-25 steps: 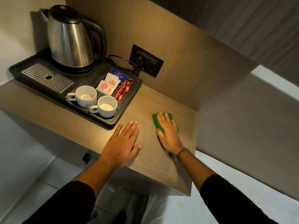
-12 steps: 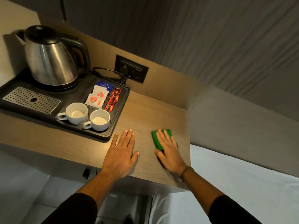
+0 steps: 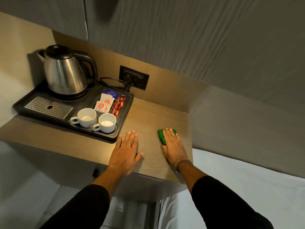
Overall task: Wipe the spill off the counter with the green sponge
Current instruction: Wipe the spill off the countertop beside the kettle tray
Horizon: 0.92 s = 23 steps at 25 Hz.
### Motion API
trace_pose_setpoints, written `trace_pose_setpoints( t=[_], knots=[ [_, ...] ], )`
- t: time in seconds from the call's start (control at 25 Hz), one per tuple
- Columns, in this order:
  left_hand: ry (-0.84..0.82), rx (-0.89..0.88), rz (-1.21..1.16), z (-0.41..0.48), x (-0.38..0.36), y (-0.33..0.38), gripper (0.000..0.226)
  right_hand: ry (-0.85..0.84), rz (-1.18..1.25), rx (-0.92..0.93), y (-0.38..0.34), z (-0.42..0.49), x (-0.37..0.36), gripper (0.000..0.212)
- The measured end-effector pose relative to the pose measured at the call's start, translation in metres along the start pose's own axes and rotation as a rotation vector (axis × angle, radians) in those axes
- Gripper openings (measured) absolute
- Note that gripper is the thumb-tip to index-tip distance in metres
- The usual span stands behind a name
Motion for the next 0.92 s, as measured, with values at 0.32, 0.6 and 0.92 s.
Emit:
trace_pose_setpoints(
  t=[0.32, 0.6, 0.92],
  knots=[
    [0.152, 0.188, 0.094, -0.132, 0.039, -0.006, 0.079, 0.159, -0.134, 0.261, -0.089, -0.092, 0.021, 0.073],
    [0.216, 0.496, 0.135, -0.334, 0.039, -0.021, 0.079, 0.207, -0.058, 0.555, -0.215, -0.212, -0.005, 0.067],
    [0.240, 0.961, 0.106, -0.668, -0.001, -0.052, 0.079, 0.041, 0.113, 0.943, -0.427, -0.425, -0.083, 0.074]
  ],
)
Point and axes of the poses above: each hand's wrist, its own z-axis towards the middle knuckle, its own x-axis out of the back of the hand, y = z × x, the point moved 6 cm from there along z, towards the middle knuckle, and after that the axes turned 1 degree about y, right-handed, at the moved point
